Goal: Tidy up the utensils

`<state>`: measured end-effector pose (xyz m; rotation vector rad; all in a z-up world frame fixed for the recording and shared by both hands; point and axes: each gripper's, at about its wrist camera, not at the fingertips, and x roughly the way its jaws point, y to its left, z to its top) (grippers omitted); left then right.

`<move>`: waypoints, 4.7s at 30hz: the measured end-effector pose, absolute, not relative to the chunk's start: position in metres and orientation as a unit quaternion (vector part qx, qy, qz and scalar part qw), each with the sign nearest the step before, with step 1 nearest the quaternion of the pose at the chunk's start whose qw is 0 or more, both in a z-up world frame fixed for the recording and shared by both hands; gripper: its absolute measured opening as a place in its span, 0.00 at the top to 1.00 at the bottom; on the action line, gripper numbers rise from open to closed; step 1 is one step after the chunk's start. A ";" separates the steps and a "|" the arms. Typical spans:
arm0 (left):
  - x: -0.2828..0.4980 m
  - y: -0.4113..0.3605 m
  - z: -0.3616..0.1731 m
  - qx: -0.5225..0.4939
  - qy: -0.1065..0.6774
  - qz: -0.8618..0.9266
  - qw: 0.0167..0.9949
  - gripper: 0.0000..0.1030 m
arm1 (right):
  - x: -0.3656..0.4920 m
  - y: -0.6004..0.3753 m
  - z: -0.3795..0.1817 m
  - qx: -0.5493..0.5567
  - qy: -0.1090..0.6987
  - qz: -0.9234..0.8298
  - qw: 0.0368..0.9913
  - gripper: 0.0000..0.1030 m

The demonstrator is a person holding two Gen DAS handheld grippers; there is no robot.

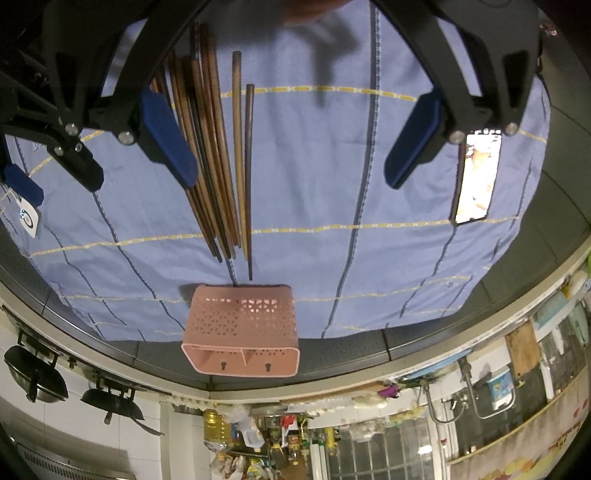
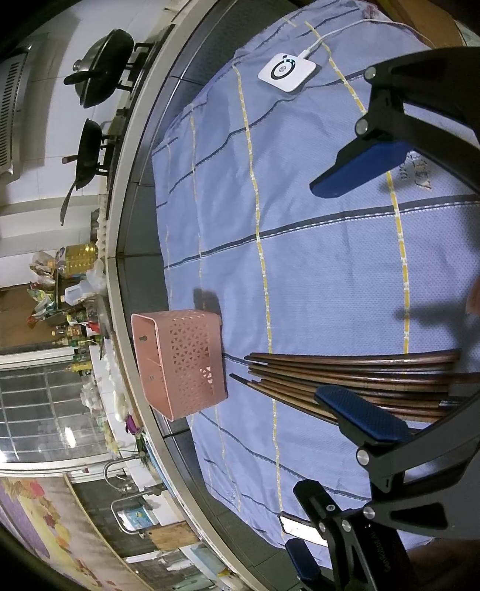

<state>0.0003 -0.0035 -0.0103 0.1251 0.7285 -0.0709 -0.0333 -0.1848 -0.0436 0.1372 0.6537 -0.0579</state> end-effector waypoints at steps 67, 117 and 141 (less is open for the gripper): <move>-0.081 0.041 0.010 -0.030 0.265 -0.083 0.960 0.06 | -0.078 -0.185 -0.026 0.060 0.343 -0.063 0.935 0.03; 0.069 -0.011 -0.085 0.078 0.468 -0.152 0.867 0.94 | 0.021 -0.154 -0.099 -0.007 0.472 0.103 0.876 0.76; 0.150 -0.014 -0.071 0.053 0.473 -0.222 0.851 0.96 | 0.125 -0.167 -0.077 0.008 0.491 0.183 0.852 0.95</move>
